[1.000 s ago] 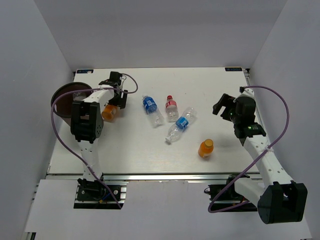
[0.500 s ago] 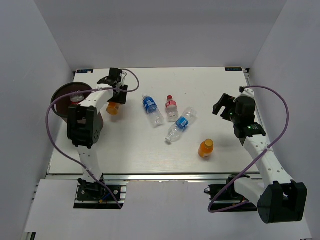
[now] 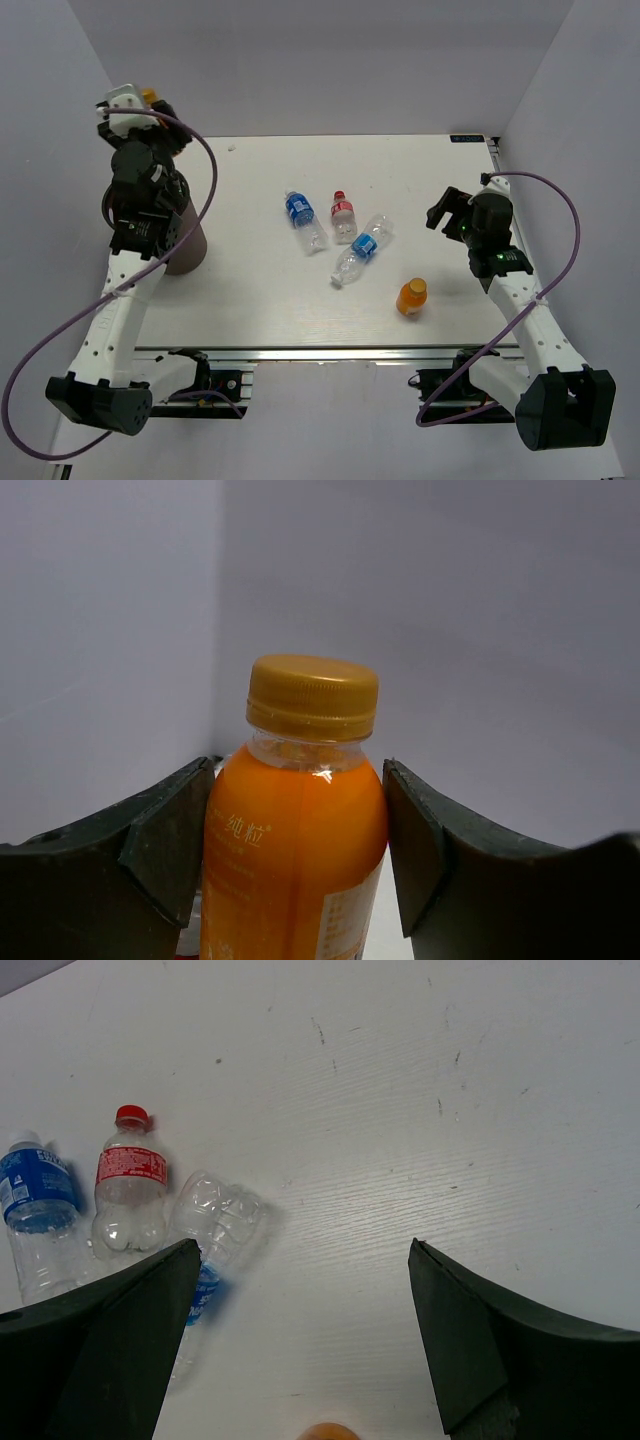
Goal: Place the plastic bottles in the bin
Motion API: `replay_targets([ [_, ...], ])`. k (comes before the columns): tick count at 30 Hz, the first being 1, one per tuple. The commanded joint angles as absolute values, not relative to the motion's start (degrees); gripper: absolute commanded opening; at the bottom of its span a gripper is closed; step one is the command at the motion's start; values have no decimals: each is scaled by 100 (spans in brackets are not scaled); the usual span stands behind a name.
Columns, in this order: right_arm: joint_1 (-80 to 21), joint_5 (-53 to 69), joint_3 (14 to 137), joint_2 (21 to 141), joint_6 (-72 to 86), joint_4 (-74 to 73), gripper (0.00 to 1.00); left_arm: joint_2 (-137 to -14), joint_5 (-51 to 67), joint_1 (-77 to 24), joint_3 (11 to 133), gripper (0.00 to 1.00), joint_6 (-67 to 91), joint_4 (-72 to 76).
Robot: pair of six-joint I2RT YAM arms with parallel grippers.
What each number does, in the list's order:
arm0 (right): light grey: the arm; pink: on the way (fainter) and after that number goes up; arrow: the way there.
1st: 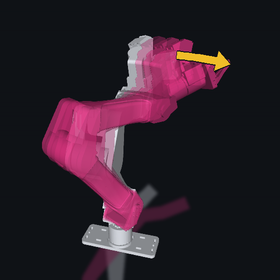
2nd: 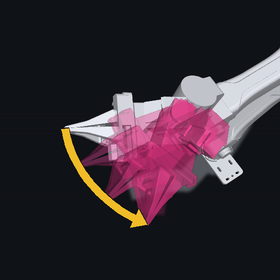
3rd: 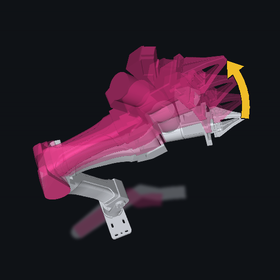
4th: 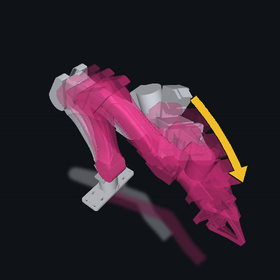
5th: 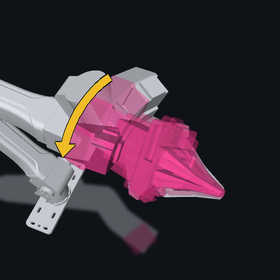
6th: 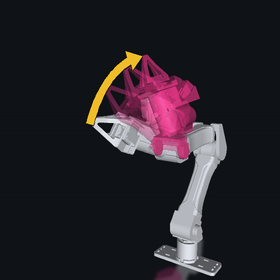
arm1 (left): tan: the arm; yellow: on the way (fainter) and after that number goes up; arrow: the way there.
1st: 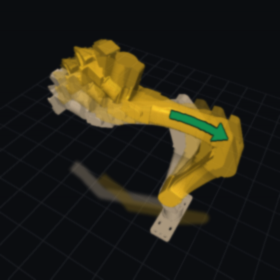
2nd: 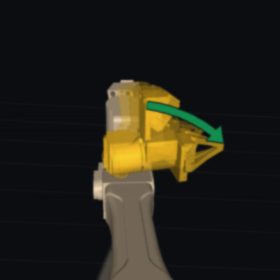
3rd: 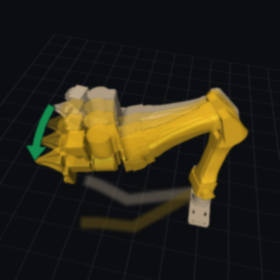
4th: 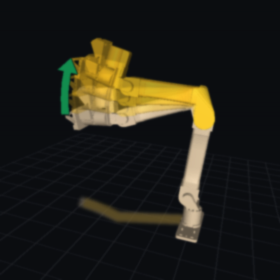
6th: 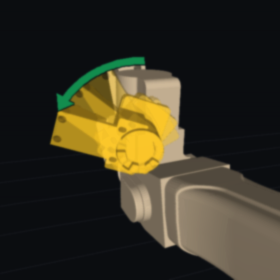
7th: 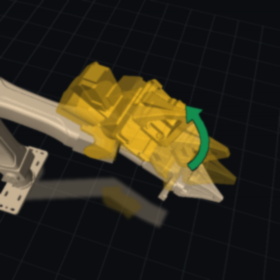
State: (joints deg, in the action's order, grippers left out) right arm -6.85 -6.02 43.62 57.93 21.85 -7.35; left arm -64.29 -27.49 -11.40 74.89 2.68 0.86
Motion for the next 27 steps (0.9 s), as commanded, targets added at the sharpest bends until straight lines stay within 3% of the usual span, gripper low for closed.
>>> replay_targets([
  [1,-677,-659,4377,5722,2092,-519,89,-6881,-4673,-976,7654,26,272,-410],
  [3,-686,-650,4394,5739,2092,-527,90,-6978,-5610,-888,7682,26,675,-859],
  [6,-686,-650,4412,5748,2083,-554,89,-7031,-5923,-686,7332,26,1141,-1046],
  [10,-685,-642,4421,5739,2074,-554,89,-7162,-5906,-677,7356,39,1379,-1317],
  [13,-677,-676,4395,5722,2066,-554,89,-7268,-6012,-677,7602,59,1459,-1608],
  [14,-685,-685,4386,5722,2065,-554,89,-7277,-5977,-677,7646,75,1494,-1730],
  [17,-677,-703,4386,5722,2065,-554,89,-7242,-5645,-677,7690,98,1450,-1889],
  [24,-677,-686,4395,5713,2065,-571,89,-7663,-5450,-677,8235,98,1722,-2601],
  [27,-685,-685,4395,5678,2074,-589,89,-7725,-4187,-685,8350,98,1810,-2628],
])
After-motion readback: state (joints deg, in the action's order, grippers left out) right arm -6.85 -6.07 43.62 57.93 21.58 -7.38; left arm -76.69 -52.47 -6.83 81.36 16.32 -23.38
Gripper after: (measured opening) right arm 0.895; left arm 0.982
